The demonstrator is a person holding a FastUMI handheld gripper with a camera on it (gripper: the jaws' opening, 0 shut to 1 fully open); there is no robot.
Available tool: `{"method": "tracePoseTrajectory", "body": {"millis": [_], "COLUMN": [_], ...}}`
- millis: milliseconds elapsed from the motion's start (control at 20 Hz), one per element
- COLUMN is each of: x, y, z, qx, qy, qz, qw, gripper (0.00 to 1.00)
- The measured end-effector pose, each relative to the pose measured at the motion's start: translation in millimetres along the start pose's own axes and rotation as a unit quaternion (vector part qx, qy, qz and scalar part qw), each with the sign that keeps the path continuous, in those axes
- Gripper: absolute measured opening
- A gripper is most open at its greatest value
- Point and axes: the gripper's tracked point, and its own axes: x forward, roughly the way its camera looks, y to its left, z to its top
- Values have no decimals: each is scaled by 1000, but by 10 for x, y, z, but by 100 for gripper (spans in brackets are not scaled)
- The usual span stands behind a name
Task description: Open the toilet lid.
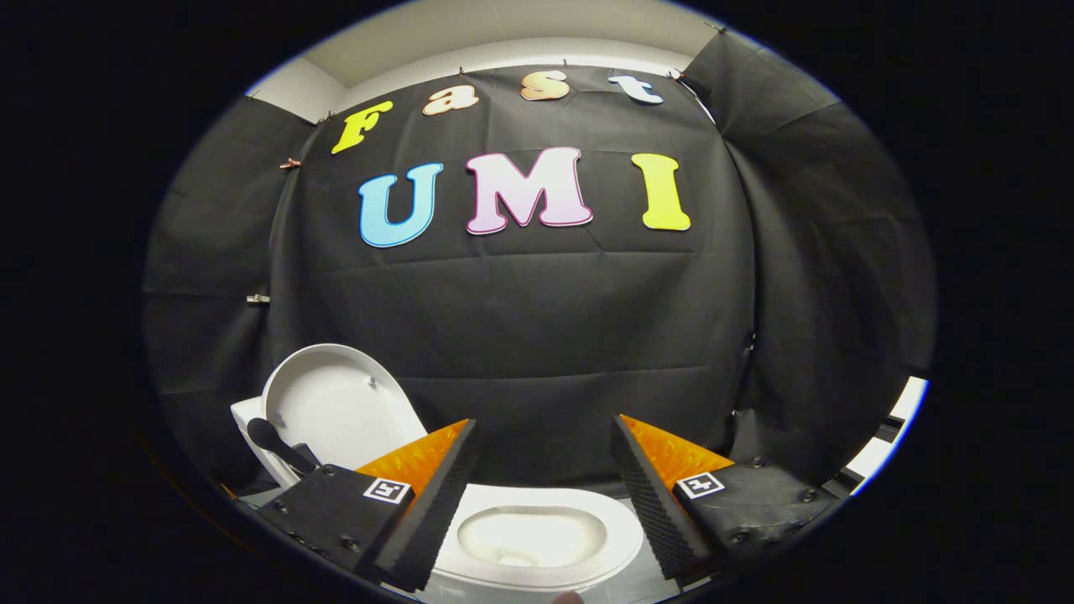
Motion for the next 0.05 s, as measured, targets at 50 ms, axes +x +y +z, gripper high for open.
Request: {"method": "tracePoseTrajectory", "body": {"millis": [50], "x": [-1], "y": [-23], "z": [-5], "qx": [-1], "qy": [1], "qz": [-1], "qw": [1000], "gripper": [99]}}
